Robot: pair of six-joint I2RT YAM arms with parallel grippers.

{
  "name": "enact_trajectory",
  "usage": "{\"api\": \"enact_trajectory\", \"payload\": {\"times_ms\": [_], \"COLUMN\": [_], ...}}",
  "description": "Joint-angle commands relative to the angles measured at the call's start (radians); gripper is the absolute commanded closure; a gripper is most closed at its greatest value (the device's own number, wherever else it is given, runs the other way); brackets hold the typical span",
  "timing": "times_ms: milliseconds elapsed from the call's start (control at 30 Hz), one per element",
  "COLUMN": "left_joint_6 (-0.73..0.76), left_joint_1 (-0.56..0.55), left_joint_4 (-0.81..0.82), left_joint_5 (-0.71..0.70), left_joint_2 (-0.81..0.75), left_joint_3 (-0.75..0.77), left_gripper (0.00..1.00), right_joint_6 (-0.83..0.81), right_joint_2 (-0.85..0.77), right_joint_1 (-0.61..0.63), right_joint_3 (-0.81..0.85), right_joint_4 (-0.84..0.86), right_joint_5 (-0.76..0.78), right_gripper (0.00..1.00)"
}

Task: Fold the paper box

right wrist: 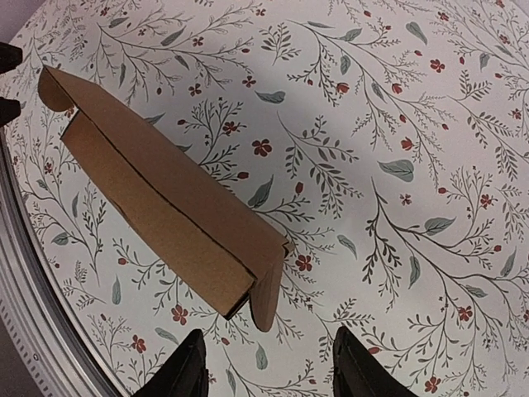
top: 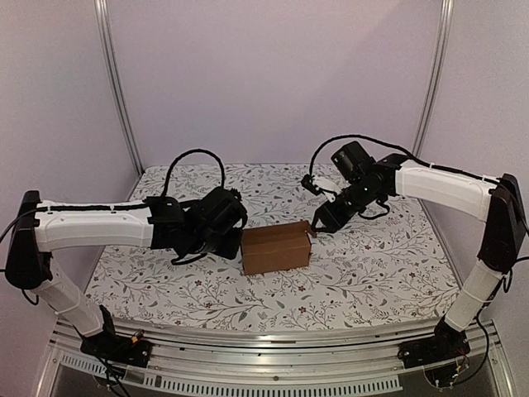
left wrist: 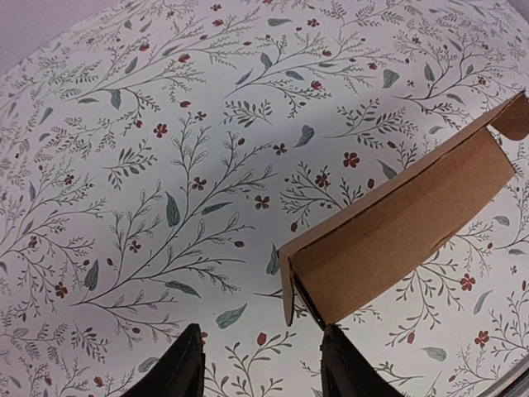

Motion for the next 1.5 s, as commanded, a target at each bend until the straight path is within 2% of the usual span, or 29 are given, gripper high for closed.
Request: {"api": "enact_trajectory", "payload": {"times_ms": [0,133,300,433,733,933,1167,1267,1433,1467], "left_joint_6": [-0.017,-0.014,-0.014,-0.005,0.005,-0.003,0.001,0.002,0.007,0.006], "left_joint_1": [0.015,0.032,0.048,0.051,0.051,0.053,0.056,0.06,0.065,0.065], "left_joint_4": [-0.002,-0.01,-0.013,-0.026,-0.054,-0.085,-0.094,-0.094,-0.099,-0.101], "left_joint_5": [0.003,0.031,0.066,0.081,0.09,0.086,0.073,0.083,0.12,0.123], "left_joint_2": [0.034,0.063,0.097,0.112,0.144,0.157,0.156,0.171,0.199,0.203], "left_joint_3": [0.039,0.054,0.08,0.101,0.133,0.146,0.143,0.15,0.177,0.181], "left_gripper": [0.53,0.61,0.73,0.79,0.86,0.8,0.82,0.85,1.0,1.0], "right_joint_6": [0.023,0.021,0.034,0.038,0.054,0.071,0.094,0.103,0.153,0.158], "right_joint_2": [0.046,0.06,0.087,0.099,0.124,0.131,0.146,0.152,0.156,0.155], "right_joint_1": [0.011,0.018,0.019,0.02,0.026,0.028,0.028,0.028,0.03,0.03], "right_joint_3": [0.033,0.037,0.069,0.082,0.11,0.127,0.152,0.159,0.169,0.169], "right_joint_4": [-0.032,-0.035,-0.053,-0.062,-0.084,-0.112,-0.132,-0.139,-0.153,-0.154], "right_joint_5": [0.011,0.017,0.011,-0.006,-0.009,-0.007,-0.011,-0.021,-0.024,-0.025], "right_gripper": [0.52,0.58,0.73,0.79,0.87,0.89,0.94,0.94,0.97,0.98]}}
